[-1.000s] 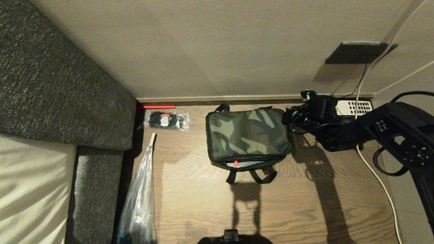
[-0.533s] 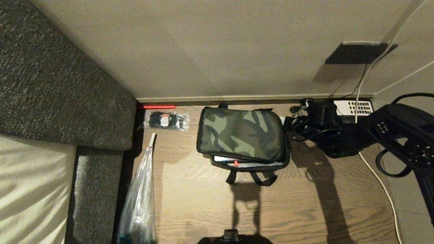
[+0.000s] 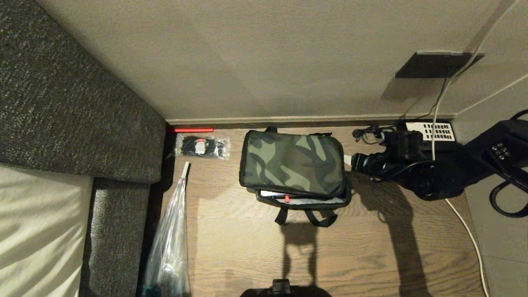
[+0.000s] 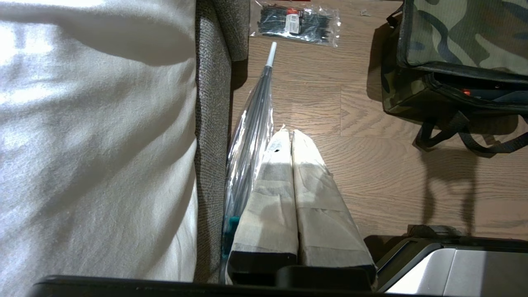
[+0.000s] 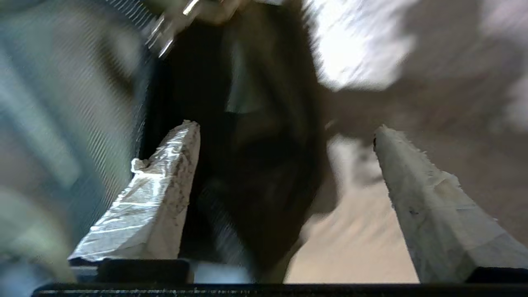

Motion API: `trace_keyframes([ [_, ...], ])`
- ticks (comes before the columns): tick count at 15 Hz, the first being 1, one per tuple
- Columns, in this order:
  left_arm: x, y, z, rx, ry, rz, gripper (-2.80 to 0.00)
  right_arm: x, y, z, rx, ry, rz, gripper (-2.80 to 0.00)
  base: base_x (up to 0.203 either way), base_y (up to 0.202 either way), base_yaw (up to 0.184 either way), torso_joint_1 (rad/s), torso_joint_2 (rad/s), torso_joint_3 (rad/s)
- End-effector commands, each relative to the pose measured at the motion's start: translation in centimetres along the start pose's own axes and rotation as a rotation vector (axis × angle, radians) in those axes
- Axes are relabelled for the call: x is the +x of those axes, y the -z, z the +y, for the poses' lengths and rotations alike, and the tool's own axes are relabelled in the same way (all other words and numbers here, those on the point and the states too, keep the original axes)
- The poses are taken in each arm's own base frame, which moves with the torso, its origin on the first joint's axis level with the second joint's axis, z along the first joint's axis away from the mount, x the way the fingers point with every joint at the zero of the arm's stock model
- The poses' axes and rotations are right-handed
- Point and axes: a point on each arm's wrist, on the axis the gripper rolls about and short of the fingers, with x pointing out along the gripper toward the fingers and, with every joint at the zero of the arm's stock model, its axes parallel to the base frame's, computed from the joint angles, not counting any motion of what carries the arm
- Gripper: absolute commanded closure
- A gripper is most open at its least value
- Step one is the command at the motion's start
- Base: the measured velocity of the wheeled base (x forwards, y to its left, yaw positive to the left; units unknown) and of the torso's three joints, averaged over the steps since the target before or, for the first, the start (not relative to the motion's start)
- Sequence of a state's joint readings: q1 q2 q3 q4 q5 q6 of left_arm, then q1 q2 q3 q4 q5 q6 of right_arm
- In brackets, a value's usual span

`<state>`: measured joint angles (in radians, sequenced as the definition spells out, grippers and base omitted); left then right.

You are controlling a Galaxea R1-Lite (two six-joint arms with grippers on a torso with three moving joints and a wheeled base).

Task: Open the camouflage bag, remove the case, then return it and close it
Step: Open the top of the storage box

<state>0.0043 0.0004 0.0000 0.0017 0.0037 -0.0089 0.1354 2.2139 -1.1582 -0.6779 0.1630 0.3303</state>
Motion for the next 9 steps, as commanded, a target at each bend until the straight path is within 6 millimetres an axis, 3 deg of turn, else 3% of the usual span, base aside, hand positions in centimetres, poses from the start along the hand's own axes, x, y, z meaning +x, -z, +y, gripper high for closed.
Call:
trace_keyframes([
  [1,0.0,0.1,0.0,0.000,-0.001,0.001,0.00,-2.6,-1.0,0.8,0.076,-0.073,0.027,-2.80,0.000,0.000,0.000,0.000,0.00,0.000],
  [4,0.0,0.1,0.0,0.000,0.000,0.000,0.00,-4.8,-2.3,2.0,0.189,-0.160,0.092,-2.80,0.000,0.000,0.000,0.000,0.00,0.000],
  [9,0.0,0.1,0.0,0.000,0.000,0.001,0.00,-5.1,-2.0,4.0,0.336,-0.184,0.213,-2.80,0.000,0.000,0.000,0.000,0.00,0.000],
])
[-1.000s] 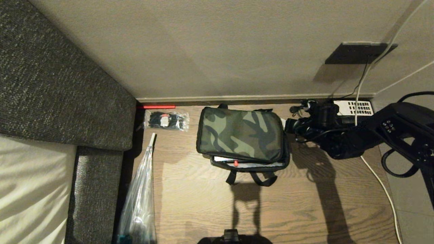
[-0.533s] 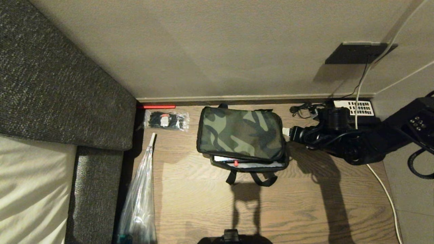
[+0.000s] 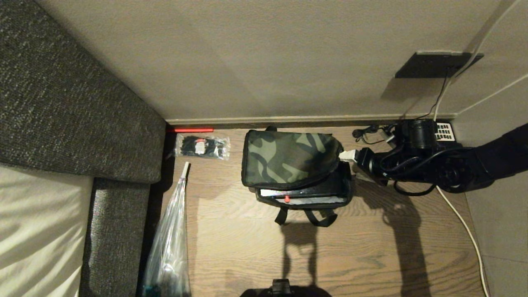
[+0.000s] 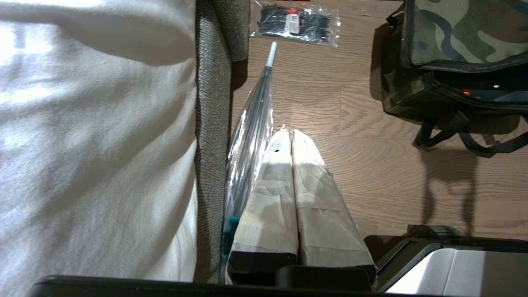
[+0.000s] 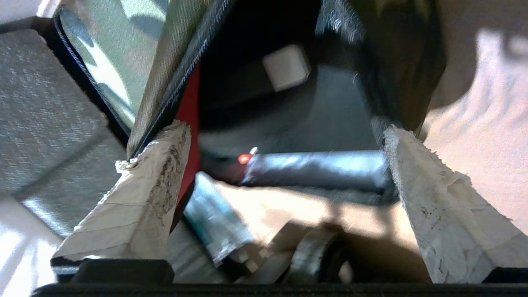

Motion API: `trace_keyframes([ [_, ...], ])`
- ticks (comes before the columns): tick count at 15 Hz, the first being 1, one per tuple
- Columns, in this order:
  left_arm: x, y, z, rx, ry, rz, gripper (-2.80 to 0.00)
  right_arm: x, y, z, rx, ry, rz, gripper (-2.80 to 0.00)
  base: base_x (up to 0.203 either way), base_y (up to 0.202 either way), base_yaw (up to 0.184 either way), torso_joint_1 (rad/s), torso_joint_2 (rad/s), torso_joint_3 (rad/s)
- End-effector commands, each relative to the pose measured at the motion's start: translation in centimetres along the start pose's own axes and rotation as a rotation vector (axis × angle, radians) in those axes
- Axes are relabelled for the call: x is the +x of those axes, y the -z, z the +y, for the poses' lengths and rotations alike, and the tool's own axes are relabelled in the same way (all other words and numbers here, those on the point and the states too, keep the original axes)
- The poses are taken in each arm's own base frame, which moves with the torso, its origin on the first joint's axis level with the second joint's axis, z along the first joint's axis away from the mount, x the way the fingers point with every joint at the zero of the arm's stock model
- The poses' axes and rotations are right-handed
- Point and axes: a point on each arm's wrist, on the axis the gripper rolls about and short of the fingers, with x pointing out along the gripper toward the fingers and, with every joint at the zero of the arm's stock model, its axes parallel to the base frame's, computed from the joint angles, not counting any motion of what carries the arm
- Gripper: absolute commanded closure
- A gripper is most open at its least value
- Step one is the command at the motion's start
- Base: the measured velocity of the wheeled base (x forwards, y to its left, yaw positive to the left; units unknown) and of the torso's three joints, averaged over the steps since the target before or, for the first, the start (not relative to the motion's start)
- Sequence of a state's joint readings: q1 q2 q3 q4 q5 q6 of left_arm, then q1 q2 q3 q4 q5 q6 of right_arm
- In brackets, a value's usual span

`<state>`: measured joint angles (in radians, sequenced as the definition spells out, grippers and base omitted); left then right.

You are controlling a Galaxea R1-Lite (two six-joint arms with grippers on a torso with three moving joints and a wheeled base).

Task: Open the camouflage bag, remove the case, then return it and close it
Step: Open the top of the storage box

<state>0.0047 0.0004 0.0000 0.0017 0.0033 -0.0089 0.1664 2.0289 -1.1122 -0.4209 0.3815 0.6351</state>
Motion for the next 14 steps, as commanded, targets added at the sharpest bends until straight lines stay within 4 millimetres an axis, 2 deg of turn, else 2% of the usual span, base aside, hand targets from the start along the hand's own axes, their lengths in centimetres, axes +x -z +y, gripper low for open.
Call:
trace_keyframes([
  [1,0.0,0.1,0.0,0.000,-0.001,0.001,0.00,0.1,-0.5,1.8,0.060,-0.032,0.002,-2.80,0.000,0.000,0.000,0.000,0.00,0.000],
  [5,0.0,0.1,0.0,0.000,-0.002,0.001,0.00,1.7,0.8,2.1,0.073,-0.015,0.052,-2.80,0.000,0.000,0.000,0.000,0.00,0.000],
  [8,0.0,0.1,0.0,0.000,-0.001,0.000,0.00,3.1,0.8,3.0,0.067,-0.016,0.052,-2.80,0.000,0.000,0.000,0.000,0.00,0.000],
  [10,0.0,0.1,0.0,0.000,-0.001,0.001,0.00,3.6,0.3,3.5,0.094,-0.027,0.032,-2.80,0.000,0.000,0.000,0.002,0.00,0.013],
  [14,0.0,0.1,0.0,0.000,-0.001,0.000,0.00,4.1,-2.5,5.6,0.236,-0.109,-0.054,-2.80,0.000,0.000,0.000,0.000,0.00,0.000],
])
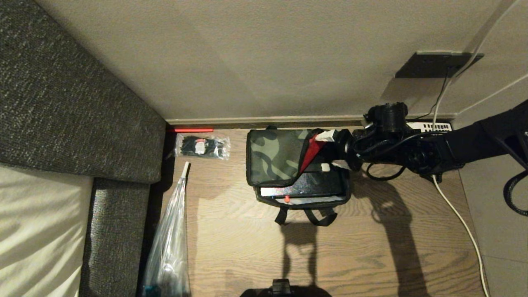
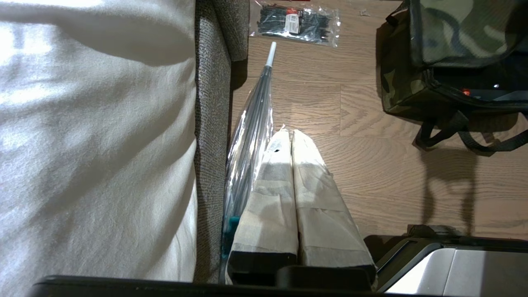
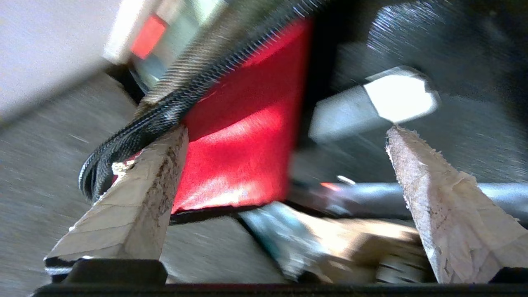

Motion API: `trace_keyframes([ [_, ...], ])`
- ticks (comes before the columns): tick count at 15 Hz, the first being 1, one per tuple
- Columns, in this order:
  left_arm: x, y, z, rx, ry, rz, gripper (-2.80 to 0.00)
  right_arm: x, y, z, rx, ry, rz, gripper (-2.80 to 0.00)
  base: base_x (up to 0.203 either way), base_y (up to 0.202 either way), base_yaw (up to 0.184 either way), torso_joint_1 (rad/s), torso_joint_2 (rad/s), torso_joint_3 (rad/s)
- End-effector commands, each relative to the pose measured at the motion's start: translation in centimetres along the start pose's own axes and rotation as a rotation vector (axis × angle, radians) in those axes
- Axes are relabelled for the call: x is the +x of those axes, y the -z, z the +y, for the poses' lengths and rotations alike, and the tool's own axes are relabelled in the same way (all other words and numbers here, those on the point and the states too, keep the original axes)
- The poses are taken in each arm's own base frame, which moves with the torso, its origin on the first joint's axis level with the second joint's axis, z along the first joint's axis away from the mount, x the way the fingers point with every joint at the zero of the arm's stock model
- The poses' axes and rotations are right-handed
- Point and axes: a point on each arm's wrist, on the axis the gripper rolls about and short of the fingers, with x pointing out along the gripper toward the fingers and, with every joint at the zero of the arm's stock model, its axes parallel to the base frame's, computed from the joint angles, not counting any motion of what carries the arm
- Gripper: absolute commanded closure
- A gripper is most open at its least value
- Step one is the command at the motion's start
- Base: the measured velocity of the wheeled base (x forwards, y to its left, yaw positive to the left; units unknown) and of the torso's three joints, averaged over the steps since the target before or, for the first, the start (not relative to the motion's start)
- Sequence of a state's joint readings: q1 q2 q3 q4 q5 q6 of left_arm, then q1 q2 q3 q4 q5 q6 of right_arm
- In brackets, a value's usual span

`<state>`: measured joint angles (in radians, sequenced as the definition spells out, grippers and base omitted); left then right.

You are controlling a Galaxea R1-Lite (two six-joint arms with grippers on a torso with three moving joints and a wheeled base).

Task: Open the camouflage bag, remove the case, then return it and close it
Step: Open the top of the storage box

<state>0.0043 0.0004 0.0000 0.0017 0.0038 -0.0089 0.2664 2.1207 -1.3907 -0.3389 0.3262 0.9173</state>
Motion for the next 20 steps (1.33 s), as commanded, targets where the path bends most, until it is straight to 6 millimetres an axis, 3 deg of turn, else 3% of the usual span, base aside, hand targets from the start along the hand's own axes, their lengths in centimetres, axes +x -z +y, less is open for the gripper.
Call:
trace_keyframes([
  [1,0.0,0.1,0.0,0.000,-0.003,0.001,0.00,0.7,-1.0,0.8,0.057,-0.036,-0.032,-2.80,0.000,0.000,0.000,0.000,0.00,0.000],
  [5,0.0,0.0,0.0,0.000,-0.001,-0.001,0.00,0.2,-3.2,3.8,0.188,-0.111,-0.115,-2.80,0.000,0.000,0.000,0.000,0.00,0.000],
  [10,0.0,0.0,0.0,0.000,-0.003,-0.001,0.00,-1.1,-4.7,5.0,0.170,-0.176,-0.169,-2.80,0.000,0.000,0.000,0.000,0.00,0.000],
  [14,0.0,0.1,0.0,0.000,-0.001,0.001,0.00,-1.7,-5.6,5.1,0.145,-0.217,-0.218,-2.80,0.000,0.000,0.000,0.000,0.00,0.000],
  [20,0.0,0.0,0.0,0.000,-0.001,-0.001,0.00,-1.5,-4.3,3.1,0.067,-0.116,-0.184,-2.80,0.000,0.000,0.000,0.000,0.00,0.000],
])
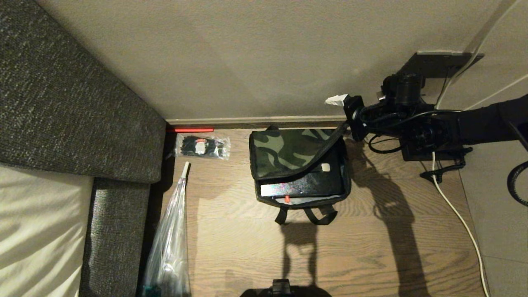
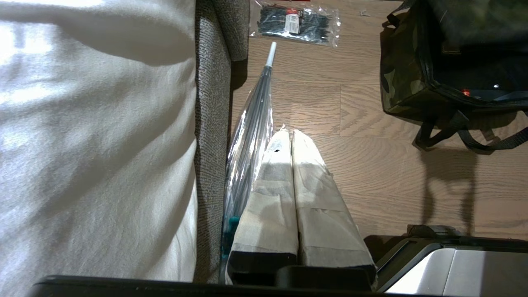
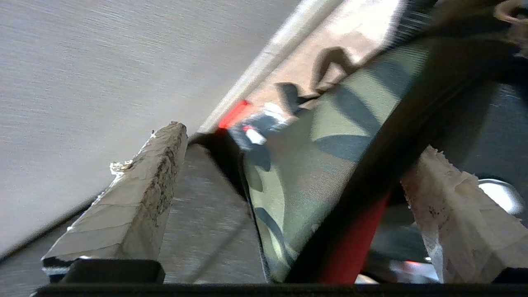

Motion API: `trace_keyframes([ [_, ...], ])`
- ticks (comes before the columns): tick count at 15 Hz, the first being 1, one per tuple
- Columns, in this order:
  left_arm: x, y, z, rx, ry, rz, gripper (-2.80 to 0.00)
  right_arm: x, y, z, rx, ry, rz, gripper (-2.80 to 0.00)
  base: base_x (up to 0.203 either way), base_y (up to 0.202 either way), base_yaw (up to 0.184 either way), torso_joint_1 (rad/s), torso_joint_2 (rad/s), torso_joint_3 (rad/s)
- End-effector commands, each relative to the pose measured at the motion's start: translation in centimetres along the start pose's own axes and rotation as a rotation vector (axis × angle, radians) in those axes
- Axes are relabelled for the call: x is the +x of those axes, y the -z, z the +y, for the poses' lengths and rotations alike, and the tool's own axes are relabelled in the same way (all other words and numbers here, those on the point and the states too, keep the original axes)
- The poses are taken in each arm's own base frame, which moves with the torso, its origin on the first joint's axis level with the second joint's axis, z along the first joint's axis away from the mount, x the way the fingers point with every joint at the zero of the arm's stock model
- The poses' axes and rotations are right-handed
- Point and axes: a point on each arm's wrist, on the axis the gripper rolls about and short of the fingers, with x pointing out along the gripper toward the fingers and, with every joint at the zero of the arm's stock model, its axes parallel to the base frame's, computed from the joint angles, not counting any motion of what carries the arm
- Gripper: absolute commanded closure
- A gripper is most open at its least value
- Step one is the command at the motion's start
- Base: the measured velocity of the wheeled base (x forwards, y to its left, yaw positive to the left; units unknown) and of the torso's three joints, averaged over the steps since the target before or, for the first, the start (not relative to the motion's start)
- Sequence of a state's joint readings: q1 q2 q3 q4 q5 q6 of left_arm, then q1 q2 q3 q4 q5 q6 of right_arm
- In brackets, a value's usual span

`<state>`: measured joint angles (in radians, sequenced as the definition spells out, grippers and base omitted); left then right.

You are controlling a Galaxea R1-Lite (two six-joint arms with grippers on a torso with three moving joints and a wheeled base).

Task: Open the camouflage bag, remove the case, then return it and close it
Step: Open the top of the storage box

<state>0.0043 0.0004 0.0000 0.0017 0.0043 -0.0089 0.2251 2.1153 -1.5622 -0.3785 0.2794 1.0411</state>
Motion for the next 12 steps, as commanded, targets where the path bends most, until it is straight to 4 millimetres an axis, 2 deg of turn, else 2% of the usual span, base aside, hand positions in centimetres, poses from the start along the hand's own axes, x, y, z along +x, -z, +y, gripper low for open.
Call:
trace_keyframes([
  [1,0.0,0.0,0.0,0.000,-0.001,-0.001,0.00,-0.1,0.2,-0.4,-0.009,0.010,0.001,0.00,0.000,0.000,0.000,0.000,0.00,0.000],
  [9,0.0,0.0,0.0,0.000,-0.001,-0.001,0.00,-0.6,0.0,0.1,-0.043,-0.007,-0.011,0.00,0.000,0.000,0.000,0.000,0.00,0.000],
  [12,0.0,0.0,0.0,0.000,-0.001,-0.001,0.00,-1.4,-0.6,1.3,-0.072,-0.054,-0.040,0.00,0.000,0.000,0.000,0.000,0.00,0.000],
])
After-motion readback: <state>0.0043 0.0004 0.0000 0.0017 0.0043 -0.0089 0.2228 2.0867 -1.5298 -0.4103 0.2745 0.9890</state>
